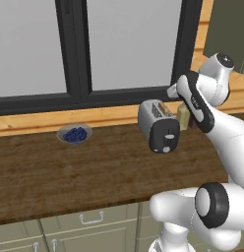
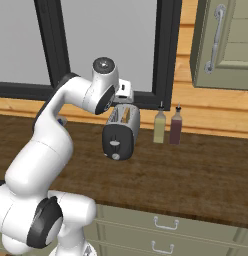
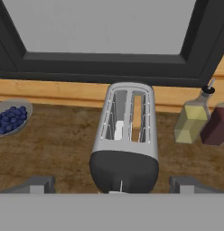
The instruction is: Start the toaster. Once the lever pops up, take the bread to the plate on the dining counter.
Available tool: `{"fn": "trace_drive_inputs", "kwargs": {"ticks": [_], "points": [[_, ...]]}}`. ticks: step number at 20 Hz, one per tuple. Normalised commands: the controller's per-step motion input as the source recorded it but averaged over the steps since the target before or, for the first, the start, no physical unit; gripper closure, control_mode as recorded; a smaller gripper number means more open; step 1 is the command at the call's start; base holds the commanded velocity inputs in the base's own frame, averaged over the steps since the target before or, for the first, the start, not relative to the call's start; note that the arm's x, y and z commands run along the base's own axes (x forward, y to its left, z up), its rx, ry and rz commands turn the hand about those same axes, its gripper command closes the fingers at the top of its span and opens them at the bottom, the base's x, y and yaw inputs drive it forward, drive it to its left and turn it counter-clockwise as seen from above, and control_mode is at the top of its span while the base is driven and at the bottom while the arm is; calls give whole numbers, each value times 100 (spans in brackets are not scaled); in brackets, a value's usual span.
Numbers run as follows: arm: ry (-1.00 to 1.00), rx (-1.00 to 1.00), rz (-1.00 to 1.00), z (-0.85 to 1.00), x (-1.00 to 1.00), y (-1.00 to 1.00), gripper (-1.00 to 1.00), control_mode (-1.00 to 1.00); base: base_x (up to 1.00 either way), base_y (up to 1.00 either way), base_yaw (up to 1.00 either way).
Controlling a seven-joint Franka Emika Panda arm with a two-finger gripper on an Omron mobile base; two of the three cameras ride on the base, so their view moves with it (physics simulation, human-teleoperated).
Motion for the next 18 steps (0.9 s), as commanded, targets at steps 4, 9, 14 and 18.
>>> {"fn": "trace_drive_inputs", "kwargs": {"ticks": [4, 9, 14, 18], "points": [[6, -5, 0, -21, 0, 0, -100, -100, 0, 0, 0], [22, -9, -3, -69, 24, 2, -100, -100, 0, 0, 0], [15, -2, -10, -51, 61, 5, -100, -100, 0, 0, 0], [1, 0, -8, -2, 52, 0, -100, -100, 0, 0, 0]]}}
